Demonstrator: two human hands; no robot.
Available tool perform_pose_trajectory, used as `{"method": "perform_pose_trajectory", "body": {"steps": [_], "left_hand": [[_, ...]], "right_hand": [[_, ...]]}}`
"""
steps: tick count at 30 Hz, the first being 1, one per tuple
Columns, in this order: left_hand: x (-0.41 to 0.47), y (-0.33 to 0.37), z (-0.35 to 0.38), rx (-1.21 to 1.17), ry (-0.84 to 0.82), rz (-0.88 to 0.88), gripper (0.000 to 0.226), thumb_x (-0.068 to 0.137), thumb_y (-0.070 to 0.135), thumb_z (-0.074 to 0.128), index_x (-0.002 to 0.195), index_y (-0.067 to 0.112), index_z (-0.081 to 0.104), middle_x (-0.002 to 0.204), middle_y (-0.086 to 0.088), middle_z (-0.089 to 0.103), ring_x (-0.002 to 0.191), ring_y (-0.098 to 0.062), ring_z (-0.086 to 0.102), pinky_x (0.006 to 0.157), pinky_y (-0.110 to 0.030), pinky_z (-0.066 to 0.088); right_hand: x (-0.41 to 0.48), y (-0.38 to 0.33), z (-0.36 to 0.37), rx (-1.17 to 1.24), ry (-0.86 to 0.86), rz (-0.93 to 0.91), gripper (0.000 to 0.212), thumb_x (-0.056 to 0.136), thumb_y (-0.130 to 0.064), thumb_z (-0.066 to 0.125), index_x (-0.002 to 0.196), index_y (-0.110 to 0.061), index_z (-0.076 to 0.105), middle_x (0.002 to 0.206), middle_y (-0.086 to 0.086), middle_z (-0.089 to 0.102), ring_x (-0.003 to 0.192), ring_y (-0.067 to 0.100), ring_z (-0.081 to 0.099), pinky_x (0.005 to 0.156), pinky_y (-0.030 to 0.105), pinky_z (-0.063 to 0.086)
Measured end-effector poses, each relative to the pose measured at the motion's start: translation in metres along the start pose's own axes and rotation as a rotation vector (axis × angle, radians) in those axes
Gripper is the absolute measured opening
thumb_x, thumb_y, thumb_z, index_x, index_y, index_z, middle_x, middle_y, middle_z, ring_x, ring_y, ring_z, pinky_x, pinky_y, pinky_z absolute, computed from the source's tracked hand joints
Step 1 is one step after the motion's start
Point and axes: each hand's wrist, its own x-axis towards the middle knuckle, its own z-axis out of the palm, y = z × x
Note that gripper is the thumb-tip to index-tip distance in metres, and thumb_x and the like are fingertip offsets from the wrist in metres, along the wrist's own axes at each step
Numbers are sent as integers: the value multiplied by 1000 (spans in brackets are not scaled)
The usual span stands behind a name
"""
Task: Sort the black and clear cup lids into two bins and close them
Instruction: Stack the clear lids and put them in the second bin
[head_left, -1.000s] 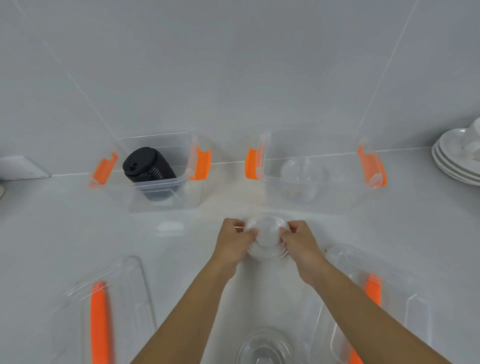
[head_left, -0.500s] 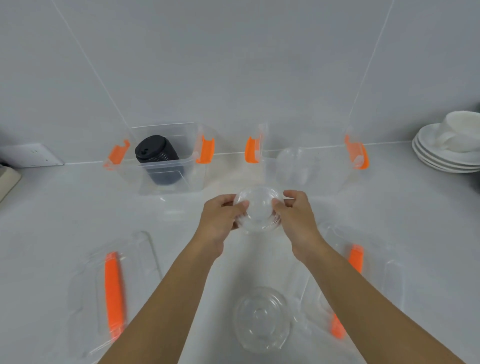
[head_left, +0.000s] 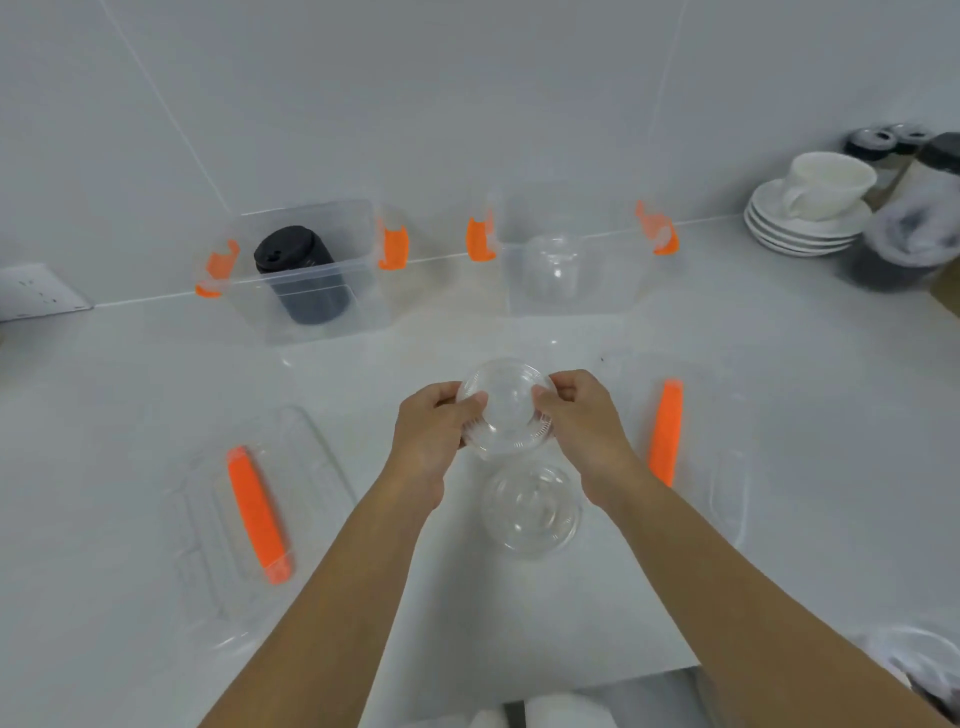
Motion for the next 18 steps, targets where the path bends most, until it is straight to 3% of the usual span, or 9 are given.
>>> {"method": "perform_pose_trajectory", "body": {"steps": [5, 9, 10, 12, 14, 18], "left_hand": [[-19, -13, -4, 83, -28, -73, 6, 84, 16, 65, 80, 20, 67, 85, 3, 67, 76, -12, 60, 66, -23, 47], [-26, -25, 0, 128, -43, -148, 6, 85, 14, 64, 79, 13, 65, 87, -3, 65, 79, -18, 59, 73, -27, 47], [-26, -27, 1, 140, -42, -159, 8, 85, 13, 62, 77, 12, 63, 85, -4, 64, 78, -19, 58, 75, -28, 47], [-24, -34, 3, 166, -33, -187, 10, 85, 9, 60, 75, 10, 59, 81, -6, 59, 74, -22, 53, 72, -31, 44], [-24, -39, 5, 180, -35, -235, 11, 86, 9, 58, 75, 10, 55, 79, -8, 55, 73, -23, 50, 70, -34, 42], [-24, -50, 9, 209, -32, -280, 18, 88, 12, 58, 70, 12, 54, 77, -6, 56, 73, -24, 51, 70, -35, 42]], "right_hand": [[-17, 18, -4, -74, 70, 48, 37, 88, -25, 55, 122, -17, 45, 93, -13, 47, 82, 0, 48, 65, 15, 34], [-30, 31, -5, -168, 62, 138, 40, 89, -23, 53, 125, -12, 43, 111, 0, 48, 100, 17, 48, 82, 26, 35], [-33, 32, -5, -180, 52, 162, 33, 89, -23, 53, 120, -14, 46, 108, 0, 49, 98, 18, 49, 81, 27, 35], [-32, 39, -5, -237, 41, 191, 2, 87, -18, 51, 86, -18, 49, 82, 0, 47, 73, 16, 46, 65, 26, 34], [-29, 47, -5, -253, 27, 179, 30, 84, -12, 48, 60, -19, 30, 60, -2, 28, 53, 15, 26, 50, 26, 21], [-28, 56, -7, -265, 44, 204, 36, 84, -10, 47, 57, -19, 25, 57, -2, 23, 52, 15, 20, 48, 26, 17]]}}
